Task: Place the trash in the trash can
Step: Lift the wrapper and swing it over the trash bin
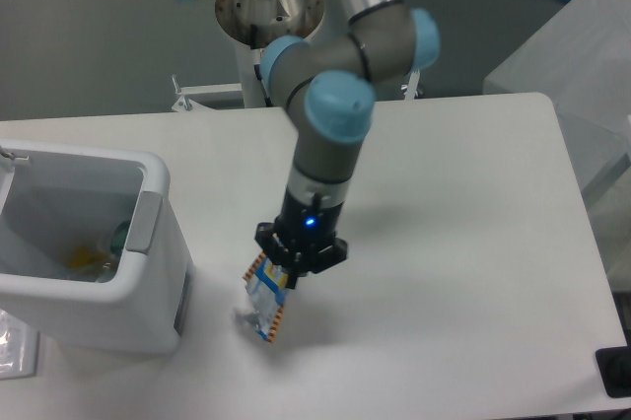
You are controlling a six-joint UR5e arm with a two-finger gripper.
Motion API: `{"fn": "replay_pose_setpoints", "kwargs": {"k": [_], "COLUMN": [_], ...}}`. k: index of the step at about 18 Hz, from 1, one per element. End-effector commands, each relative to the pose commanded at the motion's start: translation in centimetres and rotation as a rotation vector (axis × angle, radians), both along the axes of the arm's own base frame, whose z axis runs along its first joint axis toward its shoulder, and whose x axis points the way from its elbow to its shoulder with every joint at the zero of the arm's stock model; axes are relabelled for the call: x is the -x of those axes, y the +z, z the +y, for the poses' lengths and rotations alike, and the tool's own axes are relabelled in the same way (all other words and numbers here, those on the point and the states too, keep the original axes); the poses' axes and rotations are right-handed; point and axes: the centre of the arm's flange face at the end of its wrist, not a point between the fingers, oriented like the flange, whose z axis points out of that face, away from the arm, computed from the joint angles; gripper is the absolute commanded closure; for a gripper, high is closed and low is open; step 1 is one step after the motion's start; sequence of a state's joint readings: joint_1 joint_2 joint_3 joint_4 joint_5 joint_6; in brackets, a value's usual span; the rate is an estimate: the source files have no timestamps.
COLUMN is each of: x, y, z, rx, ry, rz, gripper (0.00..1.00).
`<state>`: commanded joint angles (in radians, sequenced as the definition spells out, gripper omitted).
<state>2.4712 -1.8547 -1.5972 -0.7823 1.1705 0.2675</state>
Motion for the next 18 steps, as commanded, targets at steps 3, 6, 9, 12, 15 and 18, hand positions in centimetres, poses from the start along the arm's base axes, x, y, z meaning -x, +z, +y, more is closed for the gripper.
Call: {"fn": "replay_pose_setpoints", "kwargs": {"k": [3, 6, 9, 12, 15, 18], "x": [0.3, -1.5, -4.0, -5.8, -8.2, -11.3], "y": [7.0, 13.2, 17.2, 19.5, 21.9, 23.0], "z": [-1.1, -2.0, -3.2, -4.1, -5.0, -4.7], "rx": [-0.135, -0.278, -0.357, -0.400, -0.452, -0.466], "ry": [0.064, 0.089, 0.056, 0.046, 0.000, -0.062], "rz": [-0.004, -0.061, -0.066, -0.071, -0.077, -0.057], "gripper": [1.00, 1.00, 1.00, 1.00, 1.00, 1.00]}}
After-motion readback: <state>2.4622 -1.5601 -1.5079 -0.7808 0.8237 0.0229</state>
